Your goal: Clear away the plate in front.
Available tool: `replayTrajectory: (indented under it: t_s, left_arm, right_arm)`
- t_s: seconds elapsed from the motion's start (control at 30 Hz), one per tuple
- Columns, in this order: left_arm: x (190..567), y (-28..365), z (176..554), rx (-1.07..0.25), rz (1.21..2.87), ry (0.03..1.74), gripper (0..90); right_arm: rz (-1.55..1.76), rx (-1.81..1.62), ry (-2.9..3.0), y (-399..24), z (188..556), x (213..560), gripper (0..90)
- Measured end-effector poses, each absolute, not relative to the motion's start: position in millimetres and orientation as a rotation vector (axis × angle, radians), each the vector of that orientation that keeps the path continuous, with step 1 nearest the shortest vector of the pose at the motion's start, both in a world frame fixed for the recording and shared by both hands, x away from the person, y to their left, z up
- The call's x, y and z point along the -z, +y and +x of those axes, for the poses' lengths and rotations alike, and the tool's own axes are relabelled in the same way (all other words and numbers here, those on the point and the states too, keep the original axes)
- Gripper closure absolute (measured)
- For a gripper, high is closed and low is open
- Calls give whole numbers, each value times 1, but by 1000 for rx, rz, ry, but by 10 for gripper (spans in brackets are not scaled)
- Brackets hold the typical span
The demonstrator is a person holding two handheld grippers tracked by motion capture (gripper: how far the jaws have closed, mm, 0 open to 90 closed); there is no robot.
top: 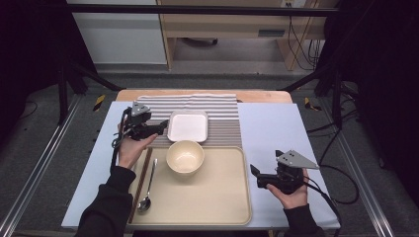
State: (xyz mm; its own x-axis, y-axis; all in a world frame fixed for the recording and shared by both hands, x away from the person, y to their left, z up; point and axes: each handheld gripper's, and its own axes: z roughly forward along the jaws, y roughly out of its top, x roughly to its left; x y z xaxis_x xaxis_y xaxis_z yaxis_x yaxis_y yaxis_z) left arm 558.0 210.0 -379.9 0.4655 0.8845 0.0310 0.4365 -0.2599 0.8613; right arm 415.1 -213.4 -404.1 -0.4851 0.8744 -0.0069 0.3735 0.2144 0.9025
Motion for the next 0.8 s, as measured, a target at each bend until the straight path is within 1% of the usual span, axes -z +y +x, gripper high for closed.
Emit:
replayTrajectory:
  t_s: [0.43, 0.6, 0.8]
  left_arm:
    - [394, 195, 587, -686, 1953, 1098, 242]
    - [403, 194, 597, -679, 1970, 1129, 252]
    - [418, 193, 608, -672, 2013, 1166, 287]
  right_arm:
    - [1152, -1237, 1964, -213, 415, 405, 35]
    - [1150, -1239, 1967, -213, 415, 404, 36]
    - [1151, -1238, 1968, -212, 416, 405, 36]
